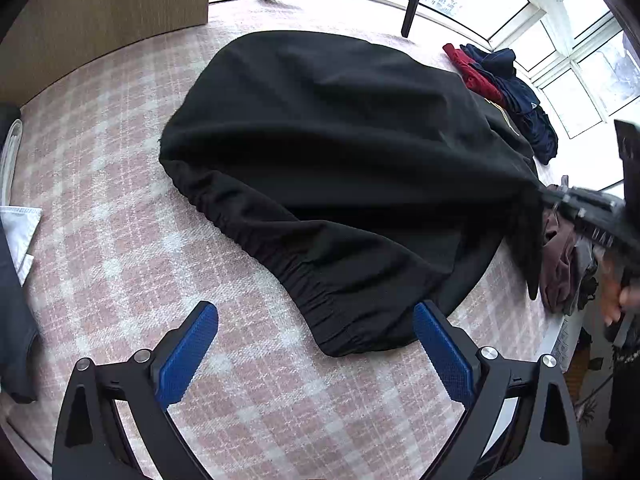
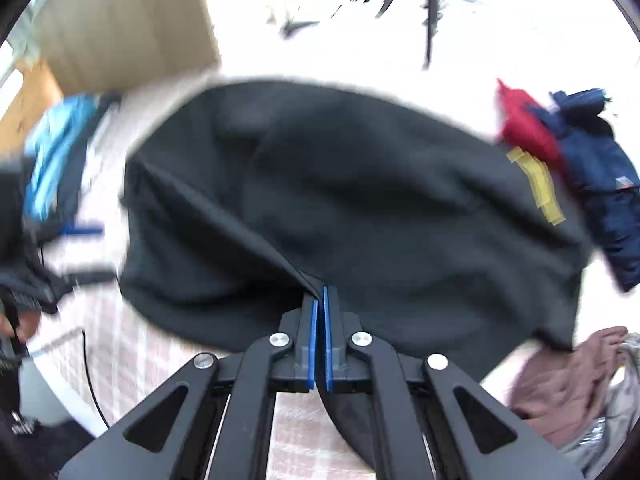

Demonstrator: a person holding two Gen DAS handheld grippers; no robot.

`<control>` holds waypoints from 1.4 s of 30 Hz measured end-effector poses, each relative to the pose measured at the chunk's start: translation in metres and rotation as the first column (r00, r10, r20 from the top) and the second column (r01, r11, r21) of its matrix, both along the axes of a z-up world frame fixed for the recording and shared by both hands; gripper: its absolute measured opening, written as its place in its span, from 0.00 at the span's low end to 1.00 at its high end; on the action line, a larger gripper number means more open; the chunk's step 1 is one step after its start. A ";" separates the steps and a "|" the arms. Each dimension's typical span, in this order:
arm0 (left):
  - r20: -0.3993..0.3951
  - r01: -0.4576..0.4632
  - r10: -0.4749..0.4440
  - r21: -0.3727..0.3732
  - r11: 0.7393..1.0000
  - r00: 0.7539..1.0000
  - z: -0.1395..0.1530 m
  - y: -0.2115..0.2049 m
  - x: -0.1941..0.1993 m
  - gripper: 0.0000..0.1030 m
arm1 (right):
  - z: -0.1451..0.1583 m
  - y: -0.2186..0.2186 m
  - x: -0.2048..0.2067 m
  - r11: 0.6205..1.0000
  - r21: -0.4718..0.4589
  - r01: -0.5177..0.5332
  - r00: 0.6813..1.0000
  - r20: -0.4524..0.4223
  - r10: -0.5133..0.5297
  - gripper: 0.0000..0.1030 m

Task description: Fold clothes

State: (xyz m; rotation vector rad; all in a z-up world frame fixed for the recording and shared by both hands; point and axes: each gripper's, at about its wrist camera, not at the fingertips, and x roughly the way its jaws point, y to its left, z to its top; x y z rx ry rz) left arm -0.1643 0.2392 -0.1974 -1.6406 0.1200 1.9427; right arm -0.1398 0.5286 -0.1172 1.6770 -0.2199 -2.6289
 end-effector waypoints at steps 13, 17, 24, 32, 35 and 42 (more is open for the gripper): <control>-0.036 0.162 -0.161 0.025 0.987 0.986 0.011 0.049 0.042 0.96 | 0.149 0.156 0.046 0.830 0.217 0.514 0.833 -0.357 -0.423 0.03; -0.018 0.172 -0.171 0.011 0.985 0.985 0.009 0.067 0.047 0.96 | 0.096 0.205 0.061 0.770 0.369 0.520 0.849 -0.128 -0.512 0.08; -0.020 0.145 -0.145 0.008 0.989 0.989 0.006 0.108 0.053 0.96 | 0.066 0.156 0.045 0.962 0.171 0.211 0.975 -0.106 -0.195 0.46; 0.000 0.016 -0.016 0.001 1.000 1.000 -0.009 0.153 0.068 0.96 | -0.034 0.025 -0.030 0.956 0.132 -0.263 0.962 0.108 0.249 0.47; -0.015 -0.060 0.060 -0.013 0.998 0.998 -0.015 0.164 0.068 0.96 | -0.067 0.001 -0.039 0.914 0.189 -0.359 0.930 0.157 0.333 0.47; -0.114 -0.118 0.105 -0.116 0.986 0.988 -0.029 0.203 0.061 0.51 | -0.071 0.055 -0.056 0.952 0.032 -0.305 0.944 0.144 0.298 0.07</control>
